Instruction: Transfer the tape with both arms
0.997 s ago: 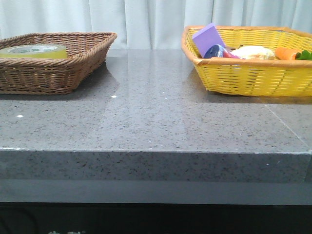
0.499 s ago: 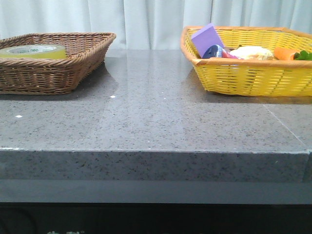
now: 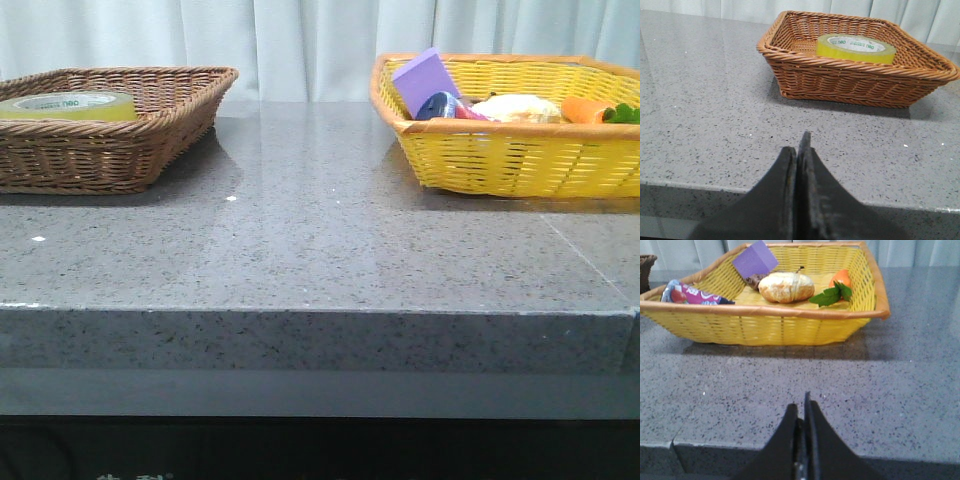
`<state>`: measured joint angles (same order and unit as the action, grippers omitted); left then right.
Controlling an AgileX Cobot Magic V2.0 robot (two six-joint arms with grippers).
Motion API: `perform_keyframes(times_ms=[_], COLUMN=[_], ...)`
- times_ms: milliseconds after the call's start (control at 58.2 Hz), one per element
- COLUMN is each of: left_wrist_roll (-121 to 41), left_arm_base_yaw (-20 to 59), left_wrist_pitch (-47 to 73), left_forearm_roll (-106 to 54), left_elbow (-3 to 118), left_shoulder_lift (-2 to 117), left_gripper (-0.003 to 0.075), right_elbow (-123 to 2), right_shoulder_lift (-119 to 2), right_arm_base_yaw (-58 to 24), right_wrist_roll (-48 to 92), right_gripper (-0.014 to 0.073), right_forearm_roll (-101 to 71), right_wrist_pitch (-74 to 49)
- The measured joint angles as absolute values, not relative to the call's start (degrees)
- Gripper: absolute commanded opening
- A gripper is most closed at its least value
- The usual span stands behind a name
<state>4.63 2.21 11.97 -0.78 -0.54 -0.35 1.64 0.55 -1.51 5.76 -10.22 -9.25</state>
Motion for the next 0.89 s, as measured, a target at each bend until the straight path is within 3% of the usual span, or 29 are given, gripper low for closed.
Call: perform_keyframes(times_ms=[894], left_wrist_roll=[4.63], left_arm_base_yaw=[2.21], left_wrist_pitch=[11.97], left_forearm_roll=[-0.78], left_elbow=[-0.54], left_shoulder_lift=[-0.35], left_gripper=[-0.002], right_elbow=[1.64], right_shoulder_lift=[0.55], right_arm_base_yaw=[-1.51], right_wrist_roll=[5.76], right_gripper=[-0.0122], right_forearm_roll=[-10.22], right_wrist_pitch=[-10.72])
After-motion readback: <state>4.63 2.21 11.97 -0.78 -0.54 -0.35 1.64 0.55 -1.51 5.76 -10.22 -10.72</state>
